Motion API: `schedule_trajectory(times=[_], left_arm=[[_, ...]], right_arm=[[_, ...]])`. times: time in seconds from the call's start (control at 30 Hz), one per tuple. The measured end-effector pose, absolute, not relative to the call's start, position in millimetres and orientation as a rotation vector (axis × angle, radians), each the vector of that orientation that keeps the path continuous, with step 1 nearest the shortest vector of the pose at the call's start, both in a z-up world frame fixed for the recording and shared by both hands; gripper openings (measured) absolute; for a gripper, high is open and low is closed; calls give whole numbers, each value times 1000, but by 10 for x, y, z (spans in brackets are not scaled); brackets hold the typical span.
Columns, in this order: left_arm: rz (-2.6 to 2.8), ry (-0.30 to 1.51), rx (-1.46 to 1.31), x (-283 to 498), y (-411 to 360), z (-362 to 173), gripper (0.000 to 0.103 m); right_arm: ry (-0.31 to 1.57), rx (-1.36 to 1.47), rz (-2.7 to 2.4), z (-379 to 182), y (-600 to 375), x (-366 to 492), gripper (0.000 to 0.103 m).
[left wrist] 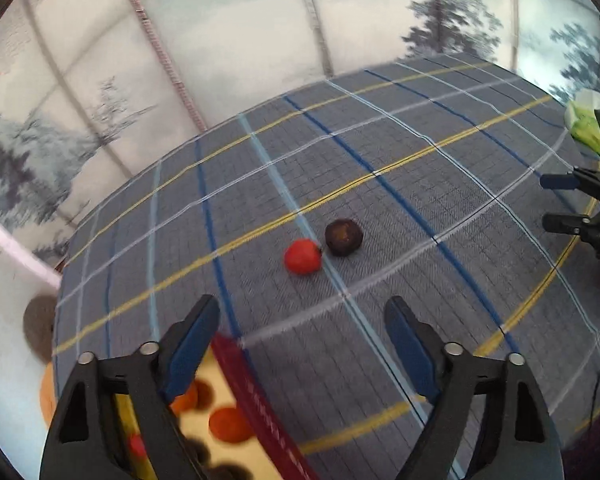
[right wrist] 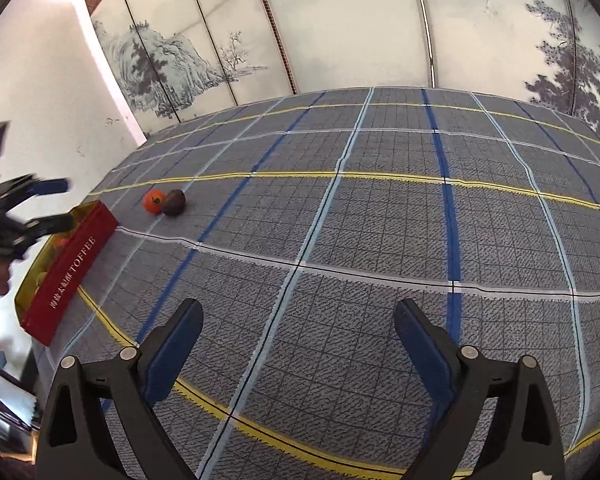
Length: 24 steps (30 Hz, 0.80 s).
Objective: Organize fruits
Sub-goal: 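Move the left gripper to the red tomato and grasp it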
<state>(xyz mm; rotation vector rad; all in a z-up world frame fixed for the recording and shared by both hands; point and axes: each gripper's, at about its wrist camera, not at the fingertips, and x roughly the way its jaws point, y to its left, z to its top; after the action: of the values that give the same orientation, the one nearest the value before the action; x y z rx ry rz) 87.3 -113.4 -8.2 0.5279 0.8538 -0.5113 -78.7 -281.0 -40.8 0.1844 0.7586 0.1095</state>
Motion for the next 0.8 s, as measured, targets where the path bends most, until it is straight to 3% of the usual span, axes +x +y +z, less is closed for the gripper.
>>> schedule_trajectory(times=[0.1, 0.47, 0.63, 0.8], left_arm=[[-624, 899, 582, 1161, -1224, -230, 74], [-812, 980, 763, 1704, -1395, -663, 70], [-868, 1065, 731, 1830, -1437, -781, 35], [-710, 1069, 681, 1763, -1370, -794, 34]], right_arm=[[758, 184, 120, -404, -2789, -789, 98], [767, 213, 146, -418, -2824, -793, 98], [788, 215, 140, -448, -2818, -768, 99], [807, 212, 135, -474, -2808, -744, 99]])
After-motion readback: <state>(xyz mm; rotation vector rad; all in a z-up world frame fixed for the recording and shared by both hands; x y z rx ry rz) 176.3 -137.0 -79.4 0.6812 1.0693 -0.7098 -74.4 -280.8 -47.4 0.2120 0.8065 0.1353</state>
